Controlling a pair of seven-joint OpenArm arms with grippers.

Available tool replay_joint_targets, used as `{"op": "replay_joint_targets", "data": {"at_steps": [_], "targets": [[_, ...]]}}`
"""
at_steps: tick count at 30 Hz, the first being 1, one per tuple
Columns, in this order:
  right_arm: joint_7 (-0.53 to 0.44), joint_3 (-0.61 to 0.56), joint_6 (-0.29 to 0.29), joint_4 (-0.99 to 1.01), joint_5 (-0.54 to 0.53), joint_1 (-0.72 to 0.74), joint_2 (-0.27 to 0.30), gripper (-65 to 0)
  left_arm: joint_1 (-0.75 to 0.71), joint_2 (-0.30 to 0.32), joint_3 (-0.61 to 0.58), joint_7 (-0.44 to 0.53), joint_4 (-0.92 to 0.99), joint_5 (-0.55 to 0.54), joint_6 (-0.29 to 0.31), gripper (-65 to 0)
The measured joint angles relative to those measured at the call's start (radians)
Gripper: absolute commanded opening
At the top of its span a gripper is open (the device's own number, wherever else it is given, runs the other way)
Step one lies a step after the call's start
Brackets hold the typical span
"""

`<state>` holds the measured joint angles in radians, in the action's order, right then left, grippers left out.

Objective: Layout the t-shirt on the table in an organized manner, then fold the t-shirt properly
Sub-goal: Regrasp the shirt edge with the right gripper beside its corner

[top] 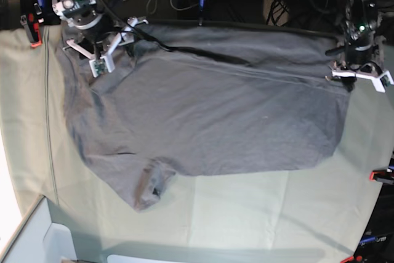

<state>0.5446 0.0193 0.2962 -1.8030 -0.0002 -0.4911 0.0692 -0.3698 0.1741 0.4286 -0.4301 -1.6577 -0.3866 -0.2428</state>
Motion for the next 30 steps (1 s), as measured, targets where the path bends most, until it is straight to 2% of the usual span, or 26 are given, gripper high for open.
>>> {"op": "replay_joint_targets", "data": {"at_steps": [4,15,26,28,30], "targets": [[0.01,-0.037,0.0,-0.003,-0.001,-0.001,0.0,-32.5,0.002,0.0,0.0,-0.005,0.002,0.001,0.0,-30.7],[0.009,-0.047,0.0,-0.053,-0.001,-0.042,0.002,-32.5,0.026,0.006,0.0,-0.004,0.031,0.002,-0.001,-30.7],[0.008,-0.047,0.0,0.029,-0.004,-0.005,0.002,-32.7,0.039,0.006,0.0,0.0,0.047,0.001,0.0,-30.7],[0.009,-0.047,0.0,0.04,-0.005,-0.002,0.002,-34.4,0.04,0.005,0.0,0.0,0.047,0.001,0.0,-30.7],[0.012,-0.047,0.0,0.043,-0.005,0.003,0.002,-40.2,0.04,0.006,0.0,0.0,0.048,0.002,0.0,-30.7]]}}
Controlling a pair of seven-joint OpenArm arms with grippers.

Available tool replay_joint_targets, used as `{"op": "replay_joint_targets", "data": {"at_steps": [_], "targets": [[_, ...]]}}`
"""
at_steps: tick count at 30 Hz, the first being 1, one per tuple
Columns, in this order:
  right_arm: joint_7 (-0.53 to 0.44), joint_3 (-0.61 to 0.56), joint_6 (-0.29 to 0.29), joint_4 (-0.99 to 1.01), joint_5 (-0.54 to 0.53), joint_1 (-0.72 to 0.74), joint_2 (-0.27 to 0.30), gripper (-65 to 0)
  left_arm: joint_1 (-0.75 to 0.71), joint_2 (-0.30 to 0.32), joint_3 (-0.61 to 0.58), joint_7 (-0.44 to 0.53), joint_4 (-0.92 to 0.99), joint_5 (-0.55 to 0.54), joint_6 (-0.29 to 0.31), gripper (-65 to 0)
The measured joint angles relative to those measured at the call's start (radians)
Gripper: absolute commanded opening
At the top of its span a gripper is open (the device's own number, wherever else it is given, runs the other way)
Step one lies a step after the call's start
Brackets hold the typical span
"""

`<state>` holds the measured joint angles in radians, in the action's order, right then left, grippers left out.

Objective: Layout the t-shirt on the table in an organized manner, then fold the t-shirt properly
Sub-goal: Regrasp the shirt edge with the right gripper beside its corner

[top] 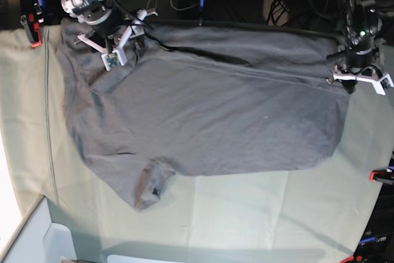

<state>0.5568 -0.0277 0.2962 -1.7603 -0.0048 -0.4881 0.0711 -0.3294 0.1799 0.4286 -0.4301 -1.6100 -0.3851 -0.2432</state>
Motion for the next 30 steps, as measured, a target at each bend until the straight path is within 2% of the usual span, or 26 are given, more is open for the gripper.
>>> {"op": "replay_joint_targets", "data": {"at_steps": [5,9,18,22,26,30], "targets": [[-0.003,0.0,0.0,0.0,0.0,0.031,0.0,-65.0,0.0,0.0,0.0,0.0,0.0,0.0,0.0,-30.7],[0.008,0.0,0.0,0.0,0.0,0.051,-0.002,-65.0,0.0,0.0,0.0,0.0,0.0,0.0,0.0,-30.7],[0.117,-0.002,0.0,-0.029,-0.001,0.112,-0.021,-65.0,0.0,0.0,0.0,0.0,-0.003,0.0,0.0,-30.7],[0.188,0.004,0.0,-0.099,-0.003,0.087,0.008,-65.0,0.001,-0.004,0.039,0.0,-0.005,-0.002,0.004,-30.7],[0.193,0.006,0.0,-0.115,0.006,0.011,0.043,-65.0,0.0,0.0,0.066,0.0,-0.002,0.0,0.003,-30.7],[0.204,-0.002,0.0,-0.111,0.004,-0.025,0.043,-65.0,0.002,0.0,0.061,0.0,-0.001,-0.001,0.003,-30.7]]}}
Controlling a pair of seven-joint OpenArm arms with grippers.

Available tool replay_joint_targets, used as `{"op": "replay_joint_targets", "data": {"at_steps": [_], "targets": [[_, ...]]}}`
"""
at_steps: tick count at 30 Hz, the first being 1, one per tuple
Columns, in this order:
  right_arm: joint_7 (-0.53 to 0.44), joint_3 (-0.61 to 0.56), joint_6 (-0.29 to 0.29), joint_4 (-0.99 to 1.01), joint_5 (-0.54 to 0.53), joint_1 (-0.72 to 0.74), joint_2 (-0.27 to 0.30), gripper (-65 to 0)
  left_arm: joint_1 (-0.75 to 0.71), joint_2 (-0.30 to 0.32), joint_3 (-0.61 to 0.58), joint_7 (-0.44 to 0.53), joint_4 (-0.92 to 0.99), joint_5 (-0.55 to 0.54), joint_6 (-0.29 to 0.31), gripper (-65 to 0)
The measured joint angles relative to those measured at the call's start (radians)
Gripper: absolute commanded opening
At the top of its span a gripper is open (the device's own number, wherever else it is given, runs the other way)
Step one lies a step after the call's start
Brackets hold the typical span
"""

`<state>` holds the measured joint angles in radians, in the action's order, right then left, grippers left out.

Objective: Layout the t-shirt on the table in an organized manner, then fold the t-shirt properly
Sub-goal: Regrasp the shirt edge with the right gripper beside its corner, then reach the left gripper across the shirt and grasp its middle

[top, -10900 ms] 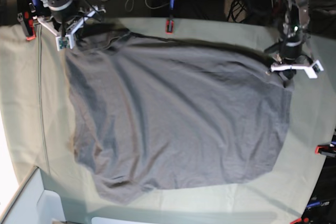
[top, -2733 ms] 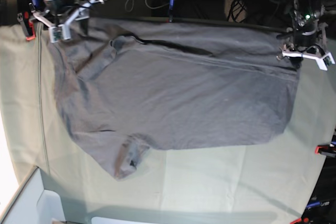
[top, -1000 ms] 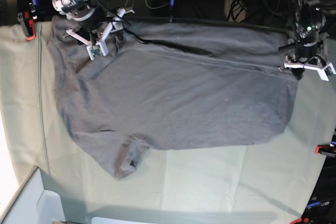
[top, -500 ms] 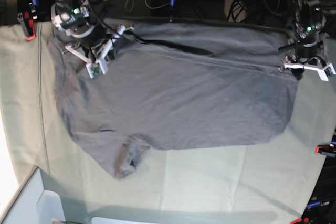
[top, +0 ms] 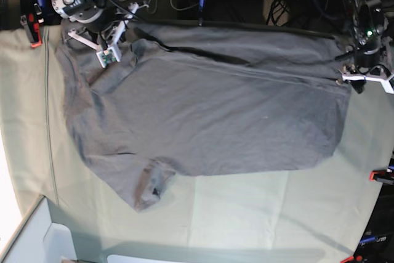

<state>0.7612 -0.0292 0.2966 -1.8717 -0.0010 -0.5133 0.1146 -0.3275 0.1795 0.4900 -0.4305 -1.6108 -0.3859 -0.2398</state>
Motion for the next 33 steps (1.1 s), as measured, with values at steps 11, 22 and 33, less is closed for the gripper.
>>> {"op": "replay_joint_targets", "data": {"at_steps": [11,22,33], "targets": [[-0.01,-0.11,-0.001,0.163,-0.003,0.076,-0.001,-65.0,0.014,0.001,0.0,0.0,0.001,0.001,0.0,-30.7],[-0.029,-0.121,-0.001,0.172,-0.006,0.204,-0.005,-65.0,0.013,0.025,0.002,0.0,0.001,0.001,0.0,-30.7],[-0.134,0.074,-0.002,0.093,-0.003,0.227,-0.106,-65.0,0.144,0.03,-0.001,-0.001,0.087,0.0,0.003,-30.7]]}}
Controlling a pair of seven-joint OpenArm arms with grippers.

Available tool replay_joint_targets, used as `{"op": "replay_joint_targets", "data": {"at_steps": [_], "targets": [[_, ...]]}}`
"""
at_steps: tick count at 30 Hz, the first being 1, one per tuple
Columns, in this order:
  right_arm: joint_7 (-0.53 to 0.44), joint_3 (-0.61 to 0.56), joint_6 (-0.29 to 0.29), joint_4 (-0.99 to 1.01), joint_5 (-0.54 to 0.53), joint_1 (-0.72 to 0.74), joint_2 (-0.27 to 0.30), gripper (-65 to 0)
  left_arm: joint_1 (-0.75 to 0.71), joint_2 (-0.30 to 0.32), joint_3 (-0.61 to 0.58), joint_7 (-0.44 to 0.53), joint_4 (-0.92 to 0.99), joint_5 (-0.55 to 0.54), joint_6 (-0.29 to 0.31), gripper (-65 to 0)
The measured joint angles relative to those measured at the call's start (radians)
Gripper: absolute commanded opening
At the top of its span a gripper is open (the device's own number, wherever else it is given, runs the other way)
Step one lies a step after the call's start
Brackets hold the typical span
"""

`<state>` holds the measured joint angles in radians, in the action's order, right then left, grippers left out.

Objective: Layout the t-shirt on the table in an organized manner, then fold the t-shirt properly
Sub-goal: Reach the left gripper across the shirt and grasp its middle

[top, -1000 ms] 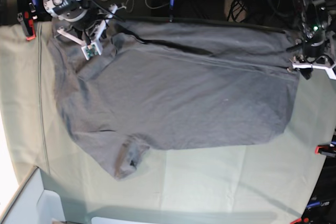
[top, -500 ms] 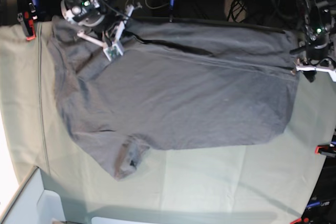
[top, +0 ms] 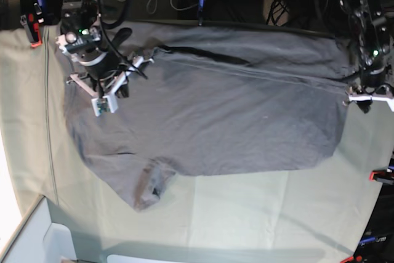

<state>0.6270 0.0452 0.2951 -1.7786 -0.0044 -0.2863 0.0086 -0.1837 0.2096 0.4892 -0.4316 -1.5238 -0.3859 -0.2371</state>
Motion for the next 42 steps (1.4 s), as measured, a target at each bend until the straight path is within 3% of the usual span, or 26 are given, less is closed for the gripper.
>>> {"op": "replay_joint_targets", "data": {"at_steps": [2,7,11,16,21,25,30,33,42], "targets": [[0.001,0.0,0.0,0.0,0.0,-0.008,0.004,-65.0,0.067,0.01,-0.005,-0.006,0.076,0.0,-0.003,-30.1],[0.002,-0.002,0.0,0.0,0.001,-0.047,0.0,-65.0,0.267,0.027,-0.009,0.002,0.25,-0.002,0.006,-16.5],[0.005,-0.001,0.0,0.001,0.004,-0.074,-0.001,-65.0,0.415,0.075,-0.119,0.014,0.439,0.004,-0.003,-9.1],[0.003,-0.003,0.0,0.001,0.0,-0.083,-0.006,-65.0,0.584,0.072,-0.27,0.009,0.67,-0.008,0.002,-8.9],[0.005,-0.002,0.0,0.001,0.004,-0.111,0.005,-65.0,0.665,0.068,-0.375,0.152,0.82,0.001,0.002,-9.2],[0.003,-0.008,0.0,0.001,0.003,-0.106,0.015,-65.0,0.649,0.046,-0.468,0.177,0.895,-0.002,0.002,-16.6],[0.004,-0.007,0.0,0.0,0.004,-0.105,0.019,-65.0,0.65,0.04,-0.588,0.237,0.954,-0.01,0.002,-37.9],[0.003,-0.007,0.0,0.0,0.004,-0.105,0.019,-65.0,0.64,0.043,-0.65,0.297,0.953,-0.009,0.002,-46.2],[0.003,-0.006,0.0,0.001,0.003,-0.097,0.019,-65.0,0.417,0.048,-0.709,0.305,0.577,0.001,-0.006,-64.3]]}}
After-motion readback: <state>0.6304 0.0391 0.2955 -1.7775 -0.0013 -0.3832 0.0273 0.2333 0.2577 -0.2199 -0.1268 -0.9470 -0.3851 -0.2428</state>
